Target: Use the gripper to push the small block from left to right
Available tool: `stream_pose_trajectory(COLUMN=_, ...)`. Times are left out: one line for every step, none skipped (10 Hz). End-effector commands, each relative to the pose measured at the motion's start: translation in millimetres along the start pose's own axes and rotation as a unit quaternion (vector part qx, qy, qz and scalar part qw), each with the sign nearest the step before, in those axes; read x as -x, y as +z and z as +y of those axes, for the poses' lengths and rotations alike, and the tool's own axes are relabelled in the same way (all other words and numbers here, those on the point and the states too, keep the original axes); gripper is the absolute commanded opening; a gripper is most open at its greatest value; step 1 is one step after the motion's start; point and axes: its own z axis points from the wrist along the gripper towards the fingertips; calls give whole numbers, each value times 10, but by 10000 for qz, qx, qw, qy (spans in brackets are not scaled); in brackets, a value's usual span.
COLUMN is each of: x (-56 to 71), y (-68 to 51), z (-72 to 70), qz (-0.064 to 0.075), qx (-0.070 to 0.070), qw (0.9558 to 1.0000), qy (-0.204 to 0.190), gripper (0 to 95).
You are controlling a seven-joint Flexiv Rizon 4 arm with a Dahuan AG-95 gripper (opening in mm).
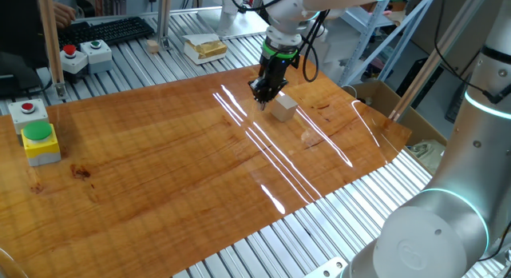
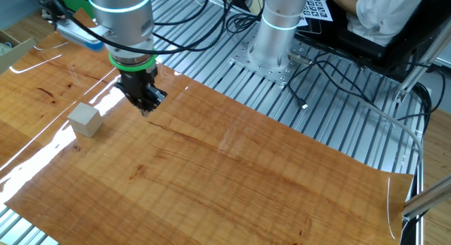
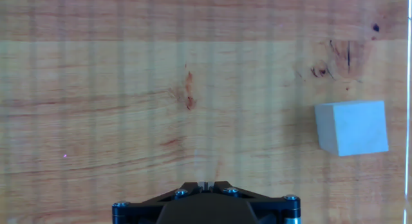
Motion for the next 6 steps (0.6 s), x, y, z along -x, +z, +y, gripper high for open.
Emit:
stream_pose_trajectory(x=16, y=-14, z=-65, qz=18, qx=19, qw=10000, qy=-31, gripper=0)
stream_pose_trajectory(x=30, y=-25, z=-101, qz=17, qx=8, qw=10000, qy=-57, gripper=0)
stream_pose_trajectory(x=49, y=-44, z=-151, qz=17, qx=-7, qw=10000, qy=-76, gripper=0)
stream_pose_trajectory(x=83, y=-55, z=-238, qz=36, qx=-24, qw=10000, qy=-65, gripper=0)
stream_pose_trajectory(x=110, y=-69, z=-275, qz=52, qx=-29, qw=10000, qy=-70, gripper=0)
stream_pose_trajectory(x=145, y=-84, z=-324, qz=48, qx=-43, qw=10000, qy=-71, gripper=0)
